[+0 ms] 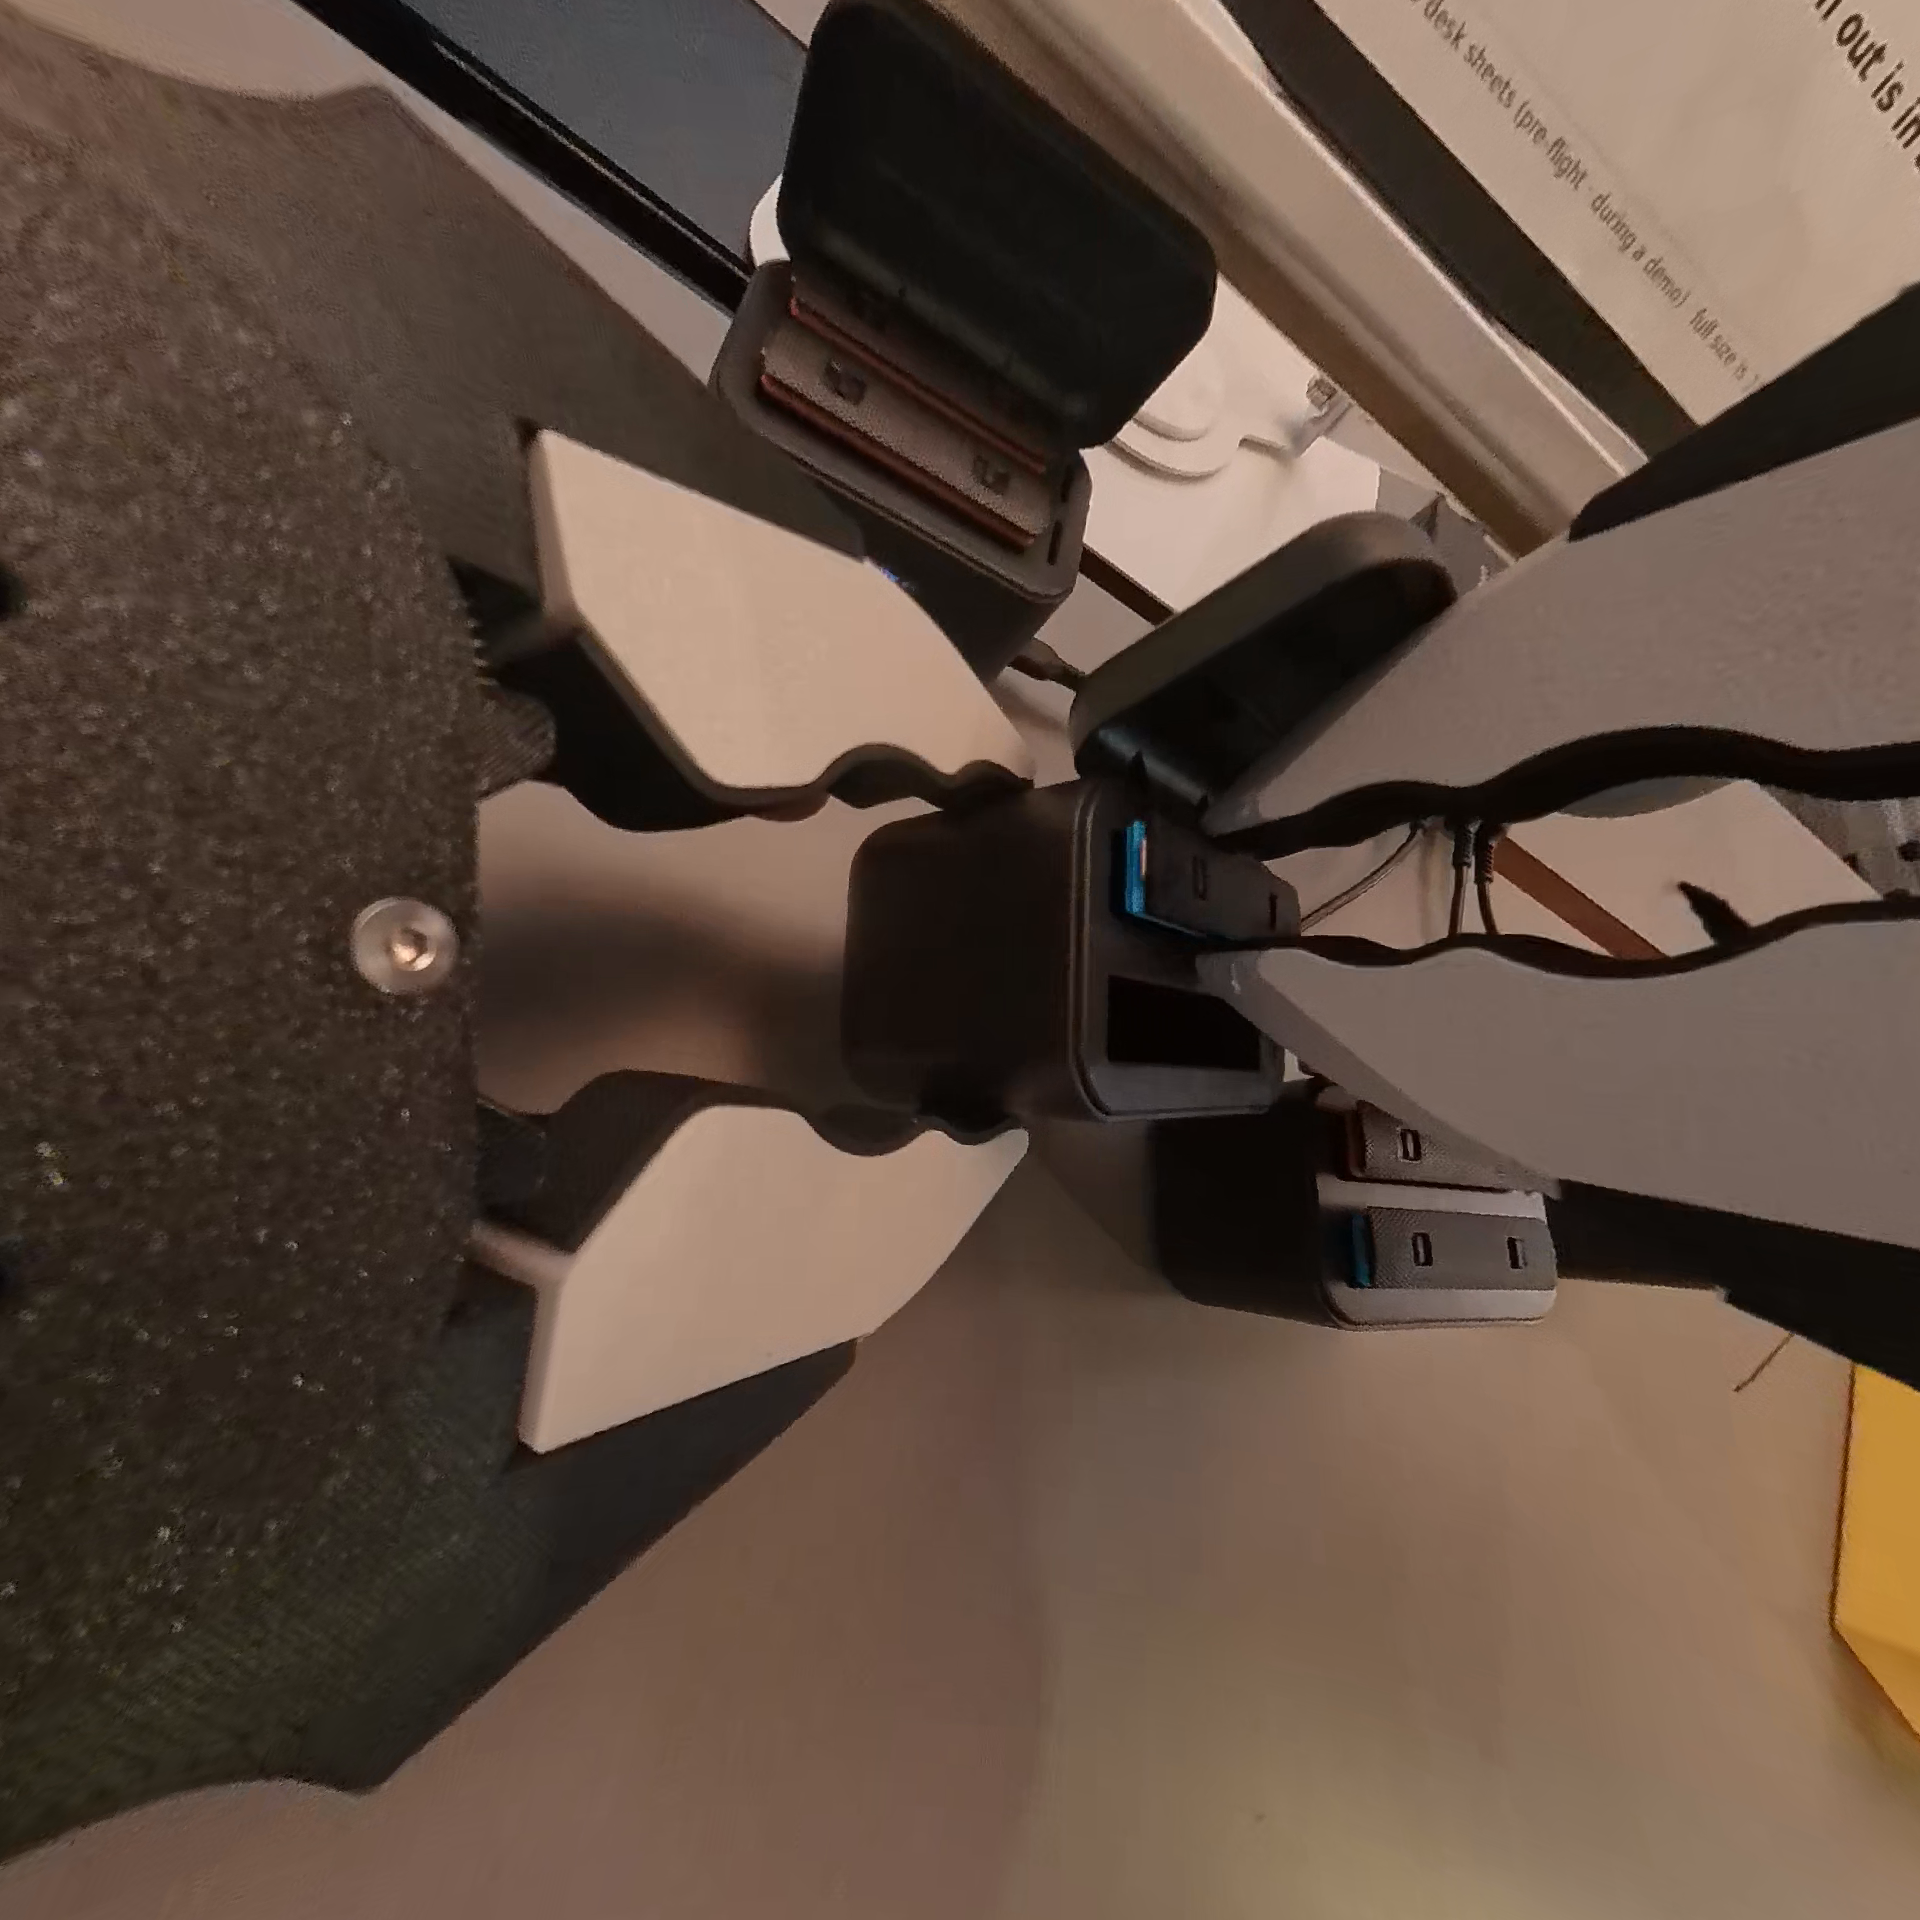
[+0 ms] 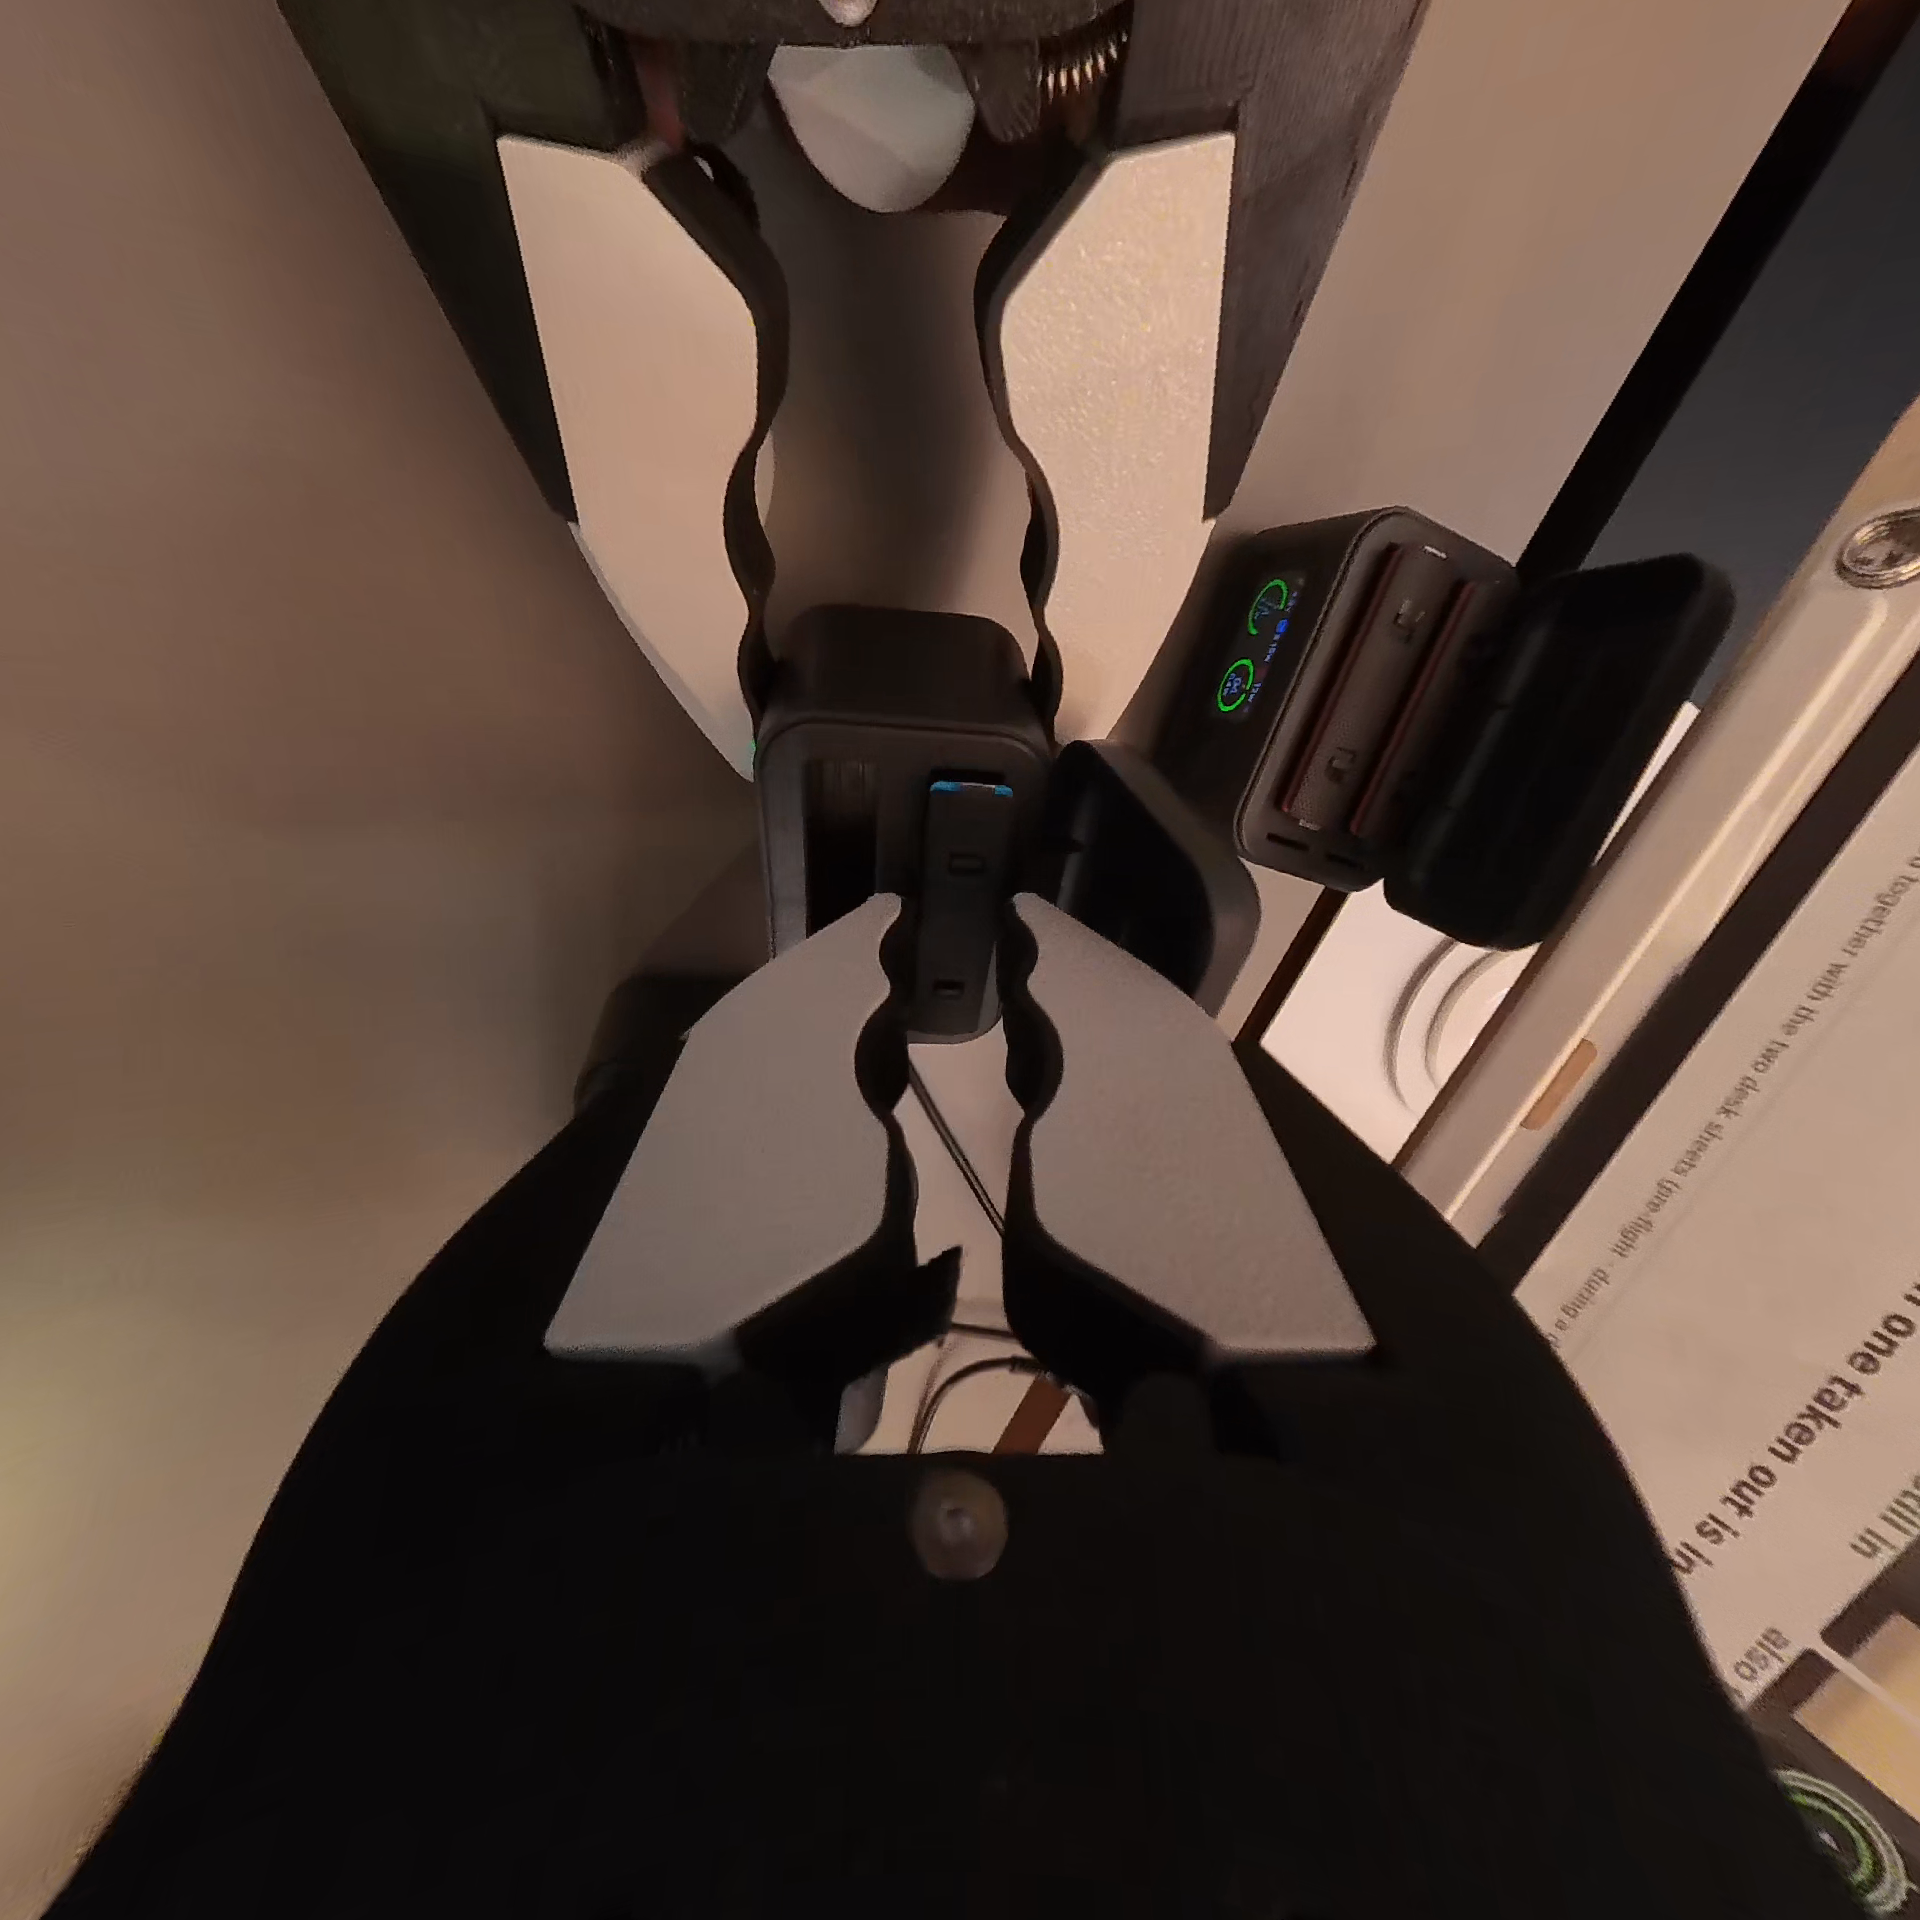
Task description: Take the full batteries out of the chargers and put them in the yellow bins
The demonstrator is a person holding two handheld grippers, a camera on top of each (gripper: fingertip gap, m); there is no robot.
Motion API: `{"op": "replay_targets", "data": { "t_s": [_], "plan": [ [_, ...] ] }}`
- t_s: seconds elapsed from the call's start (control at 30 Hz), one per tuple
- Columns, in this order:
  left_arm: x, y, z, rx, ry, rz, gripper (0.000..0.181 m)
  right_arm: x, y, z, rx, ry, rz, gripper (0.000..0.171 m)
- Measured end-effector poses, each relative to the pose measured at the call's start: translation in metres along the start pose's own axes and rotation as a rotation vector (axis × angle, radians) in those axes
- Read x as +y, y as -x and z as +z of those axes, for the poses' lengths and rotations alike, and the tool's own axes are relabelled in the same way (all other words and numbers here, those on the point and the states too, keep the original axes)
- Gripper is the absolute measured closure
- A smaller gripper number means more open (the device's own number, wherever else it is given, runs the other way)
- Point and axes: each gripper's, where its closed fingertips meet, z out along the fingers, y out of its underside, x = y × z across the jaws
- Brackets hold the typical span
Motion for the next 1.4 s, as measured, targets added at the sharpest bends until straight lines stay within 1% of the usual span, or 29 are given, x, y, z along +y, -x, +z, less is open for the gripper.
{"op": "replay_targets", "data": {
  "t_s": [0.1, 0.2, 0.73, 0.77, 0.8, 0.83, 0.87, 0.9, 0.93, 0.97, 1.1, 1.23, 1.4],
  "plan": [
    [-0.003, -0.001, 0.0, 0.011, -0.004, -0.035, 0.125, 0.0, -0.001, -0.005, -0.004, -0.016, 0.011, 0.158],
    [-0.011, 0.001, -0.004, 0.01, -0.047, -0.051, 0.125, -0.003, -0.002, -0.014, -0.001, -0.059, 0.033, 0.158],
    [-0.042, 0.003, -0.011, 0.0, -0.156, -0.06, 0.124, -0.004, -0.005, -0.048, 0.0, -0.124, 0.056, 0.158],
    [-0.037, 0.004, -0.01, -0.001, -0.124, -0.06, 0.125, -0.003, -0.008, -0.054, 0.007, -0.141, 0.068, 0.158],
    [-0.021, 0.005, -0.007, -0.005, -0.055, -0.051, 0.125, -0.003, -0.014, -0.064, 0.029, -0.172, 0.089, 0.158],
    [-0.01, 0.005, -0.006, -0.012, -0.046, -0.056, 0.125, 0.001, -0.017, -0.072, 0.042, -0.169, 0.092, 0.158],
    [-0.018, 0.008, -0.011, -0.043, -0.104, -0.055, 0.125, 0.005, -0.015, -0.075, 0.043, -0.147, 0.078, 0.158],
    [-0.036, 0.01, -0.018, -0.049, -0.167, -0.065, 0.125, 0.005, -0.012, -0.077, 0.037, -0.151, 0.075, 0.158],
    [-0.048, 0.015, -0.022, -0.056, -0.194, -0.066, 0.125, 0.003, -0.01, -0.081, 0.033, -0.177, 0.086, 0.158],
    [-0.051, 0.017, -0.021, -0.058, -0.193, -0.064, 0.125, 0.004, -0.009, -0.085, 0.033, -0.185, 0.097, 0.158],
    [-0.047, 0.015, -0.018, -0.052, -0.186, -0.058, 0.125, 0.01, -0.003, -0.101, 0.046, -0.208, 0.119, 0.158],
    [-0.042, 0.017, -0.017, -0.042, -0.186, -0.081, 0.125, 0.019, -0.003, -0.125, 0.091, -0.249, 0.162, 0.158],
    [-0.036, 0.016, -0.014, -0.022, -0.177, -0.108, 0.125, 0.046, 0.006, -0.15, 0.144, -0.234, 0.218, 0.158]
  ]
}}
